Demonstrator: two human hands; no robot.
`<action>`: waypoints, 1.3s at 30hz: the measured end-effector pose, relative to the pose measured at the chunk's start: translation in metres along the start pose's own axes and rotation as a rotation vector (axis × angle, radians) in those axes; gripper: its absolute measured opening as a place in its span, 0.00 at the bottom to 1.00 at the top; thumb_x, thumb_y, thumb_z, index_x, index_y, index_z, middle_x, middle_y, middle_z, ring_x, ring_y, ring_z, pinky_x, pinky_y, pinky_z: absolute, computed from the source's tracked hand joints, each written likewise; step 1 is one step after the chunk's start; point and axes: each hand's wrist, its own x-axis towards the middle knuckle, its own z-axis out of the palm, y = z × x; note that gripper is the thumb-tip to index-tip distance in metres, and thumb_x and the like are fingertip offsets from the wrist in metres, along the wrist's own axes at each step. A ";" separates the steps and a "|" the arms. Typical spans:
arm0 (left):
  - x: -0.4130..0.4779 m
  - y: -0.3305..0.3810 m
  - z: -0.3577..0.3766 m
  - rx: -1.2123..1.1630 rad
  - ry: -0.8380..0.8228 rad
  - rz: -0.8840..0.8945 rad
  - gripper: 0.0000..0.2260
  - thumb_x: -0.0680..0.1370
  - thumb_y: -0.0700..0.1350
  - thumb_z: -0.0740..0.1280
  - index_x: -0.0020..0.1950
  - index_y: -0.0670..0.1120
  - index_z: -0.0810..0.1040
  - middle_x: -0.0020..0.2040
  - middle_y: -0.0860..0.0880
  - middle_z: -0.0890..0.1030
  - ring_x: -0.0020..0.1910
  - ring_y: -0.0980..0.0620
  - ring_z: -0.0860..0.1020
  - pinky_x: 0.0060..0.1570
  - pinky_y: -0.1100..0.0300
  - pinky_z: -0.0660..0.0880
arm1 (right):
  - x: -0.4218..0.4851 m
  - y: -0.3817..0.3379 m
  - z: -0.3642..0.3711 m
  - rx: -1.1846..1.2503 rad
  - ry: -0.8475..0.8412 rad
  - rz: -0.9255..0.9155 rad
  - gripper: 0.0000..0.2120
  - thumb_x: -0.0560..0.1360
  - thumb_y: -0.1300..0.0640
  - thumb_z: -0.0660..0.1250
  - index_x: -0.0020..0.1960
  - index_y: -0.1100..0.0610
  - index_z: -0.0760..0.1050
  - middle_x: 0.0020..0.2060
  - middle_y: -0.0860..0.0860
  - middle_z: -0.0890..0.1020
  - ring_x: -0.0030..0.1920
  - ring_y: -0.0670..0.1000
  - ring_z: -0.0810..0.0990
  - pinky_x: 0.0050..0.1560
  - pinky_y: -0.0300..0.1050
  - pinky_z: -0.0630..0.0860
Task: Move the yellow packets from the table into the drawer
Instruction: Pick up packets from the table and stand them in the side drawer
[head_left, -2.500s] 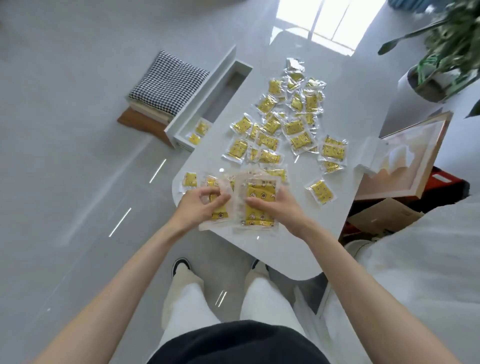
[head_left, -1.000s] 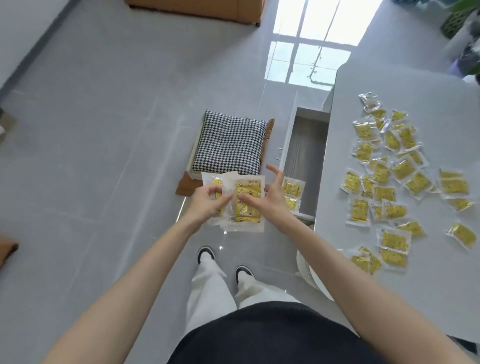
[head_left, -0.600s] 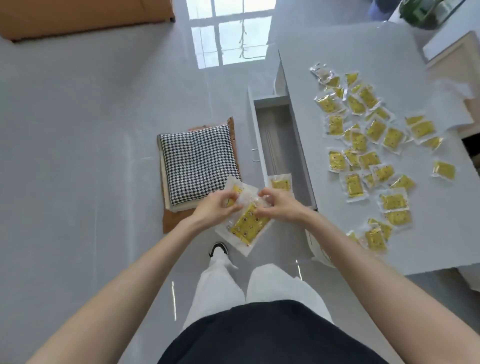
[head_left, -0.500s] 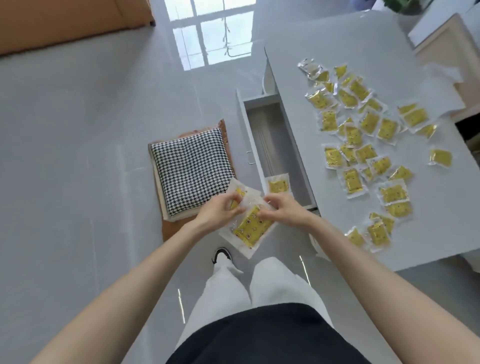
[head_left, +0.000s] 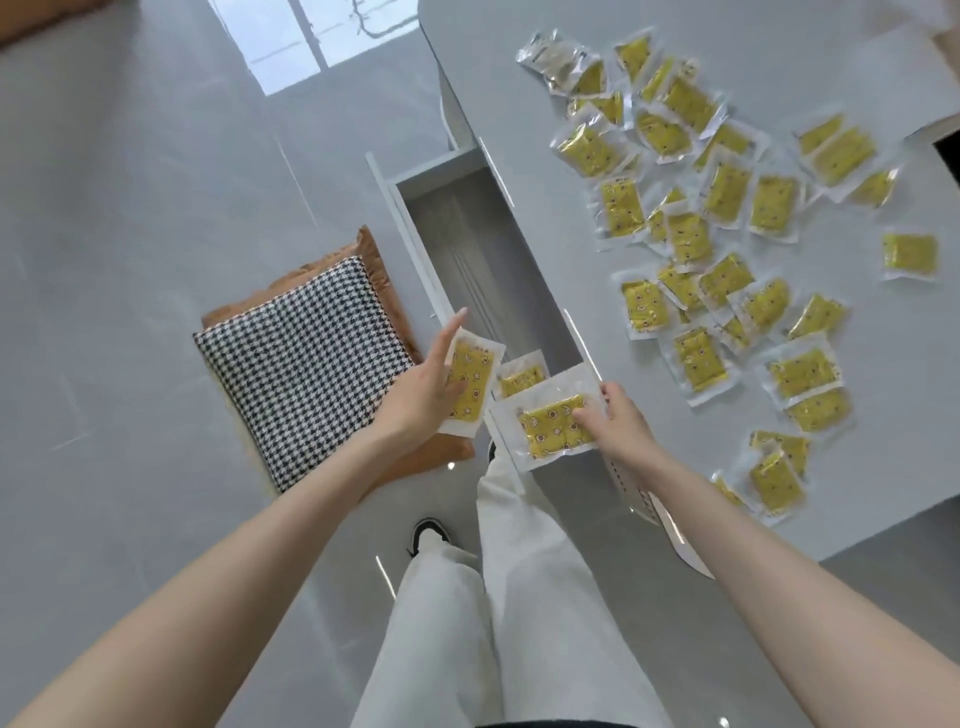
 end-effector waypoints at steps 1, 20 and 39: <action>0.013 0.000 0.005 -0.024 0.005 -0.002 0.38 0.80 0.41 0.62 0.74 0.64 0.38 0.48 0.47 0.81 0.37 0.50 0.80 0.42 0.49 0.80 | 0.012 0.003 -0.001 -0.049 0.015 -0.001 0.07 0.79 0.59 0.62 0.56 0.55 0.66 0.47 0.49 0.77 0.46 0.50 0.77 0.39 0.41 0.72; 0.220 -0.080 0.142 0.039 -0.180 -0.038 0.10 0.81 0.41 0.59 0.62 0.42 0.70 0.58 0.46 0.80 0.56 0.47 0.78 0.51 0.53 0.74 | 0.199 0.121 0.101 -0.393 0.005 0.233 0.14 0.80 0.64 0.55 0.65 0.58 0.63 0.57 0.58 0.77 0.54 0.61 0.77 0.49 0.53 0.76; 0.249 -0.104 0.202 0.434 -0.122 0.000 0.18 0.74 0.46 0.71 0.60 0.43 0.69 0.58 0.45 0.71 0.57 0.45 0.70 0.44 0.55 0.71 | 0.224 0.152 0.105 -0.687 0.148 0.221 0.24 0.75 0.65 0.65 0.69 0.58 0.62 0.65 0.57 0.70 0.64 0.58 0.71 0.57 0.52 0.72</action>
